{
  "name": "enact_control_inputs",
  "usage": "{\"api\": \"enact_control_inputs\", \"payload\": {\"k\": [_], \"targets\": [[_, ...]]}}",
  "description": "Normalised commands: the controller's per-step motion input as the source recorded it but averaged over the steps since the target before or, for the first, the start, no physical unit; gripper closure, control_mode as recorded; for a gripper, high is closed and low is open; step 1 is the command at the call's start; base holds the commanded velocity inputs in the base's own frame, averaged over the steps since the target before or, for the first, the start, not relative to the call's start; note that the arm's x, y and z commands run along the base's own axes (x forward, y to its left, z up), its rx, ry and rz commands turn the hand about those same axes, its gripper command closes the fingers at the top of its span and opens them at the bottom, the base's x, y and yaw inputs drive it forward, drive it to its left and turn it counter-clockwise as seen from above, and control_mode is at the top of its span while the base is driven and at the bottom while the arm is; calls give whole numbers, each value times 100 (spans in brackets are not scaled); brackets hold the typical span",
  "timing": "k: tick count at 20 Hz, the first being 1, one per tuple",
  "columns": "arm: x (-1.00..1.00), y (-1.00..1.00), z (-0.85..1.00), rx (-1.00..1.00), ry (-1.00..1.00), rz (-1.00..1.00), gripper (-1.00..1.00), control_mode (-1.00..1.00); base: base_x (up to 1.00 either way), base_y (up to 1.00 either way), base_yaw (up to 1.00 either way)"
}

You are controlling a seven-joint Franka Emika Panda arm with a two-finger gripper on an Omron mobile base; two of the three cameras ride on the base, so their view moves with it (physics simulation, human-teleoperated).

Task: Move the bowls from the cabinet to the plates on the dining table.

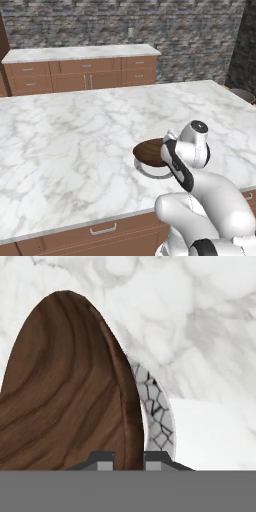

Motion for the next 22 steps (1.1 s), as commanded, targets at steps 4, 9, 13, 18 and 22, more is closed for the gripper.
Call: {"api": "enact_control_inputs", "payload": {"k": [4,9,13,18,22], "targets": [[0,19,-28,0,0,2,100,-100,0,0,0],[3,16,-36,0,0,2,100,-100,0,0,0],[13,0,-44,0,0,0,100,-100,0,0,0],[0,0,-29,-1,1,0,100,-100,0,0,0],[0,0,0,0,0,0,-100,-100,0,0,0]]}}
